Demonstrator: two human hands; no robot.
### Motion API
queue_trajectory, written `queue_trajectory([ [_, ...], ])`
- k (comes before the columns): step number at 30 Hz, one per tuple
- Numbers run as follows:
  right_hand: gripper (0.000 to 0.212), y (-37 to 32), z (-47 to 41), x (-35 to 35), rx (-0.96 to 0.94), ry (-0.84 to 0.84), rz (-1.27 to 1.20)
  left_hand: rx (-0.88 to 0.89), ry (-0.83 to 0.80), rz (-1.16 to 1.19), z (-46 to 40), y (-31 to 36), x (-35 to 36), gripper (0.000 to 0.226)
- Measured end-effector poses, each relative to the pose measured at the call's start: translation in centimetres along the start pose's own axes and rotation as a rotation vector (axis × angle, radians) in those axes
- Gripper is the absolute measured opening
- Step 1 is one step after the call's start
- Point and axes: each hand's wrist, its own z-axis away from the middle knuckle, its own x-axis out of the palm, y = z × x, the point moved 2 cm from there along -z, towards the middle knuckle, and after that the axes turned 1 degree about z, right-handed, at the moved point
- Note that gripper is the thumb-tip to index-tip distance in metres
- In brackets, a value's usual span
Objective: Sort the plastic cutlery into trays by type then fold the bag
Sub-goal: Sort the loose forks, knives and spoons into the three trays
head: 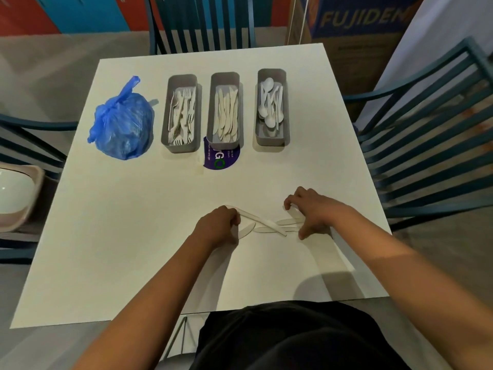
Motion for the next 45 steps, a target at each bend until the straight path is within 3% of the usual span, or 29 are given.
queue_trajectory([
  [3,0.067,0.1,0.3,0.2,-0.006,0.075,-0.016,-0.001,0.019,0.029,-0.3,-0.1,0.1,0.024],
  [7,0.044,0.8,0.2,0.2,0.014,0.203,-0.167,-0.035,0.090,0.048,-0.6,-0.3,-0.2,0.022],
  [12,0.021,0.9,-0.1,0.0,0.027,0.299,-0.177,-0.066,0.157,0.092,-0.6,-0.3,0.0,0.019],
  [29,0.010,0.6,0.0,-0.9,-0.008,0.340,-0.228,-0.039,0.070,-0.026,-2.0,0.2,-0.7,0.019],
  [34,0.012,0.3,0.0,-2.2,0.009,0.441,-0.527,-0.060,0.148,0.248,-2.3,0.6,-2.9,0.023],
  [36,0.015,-0.2,-0.2,-3.2,0.039,0.506,-0.616,-0.107,0.152,0.470,-2.5,0.7,-3.5,0.025],
  [40,0.013,-0.9,-0.8,-4.5,0.156,0.410,-0.939,-0.265,-0.075,0.933,-2.6,1.3,-4.2,0.043],
  [45,0.012,-2.1,-1.4,-5.6,0.185,0.387,-1.056,-0.250,-0.110,1.279,-2.5,2.2,-5.3,0.026],
])
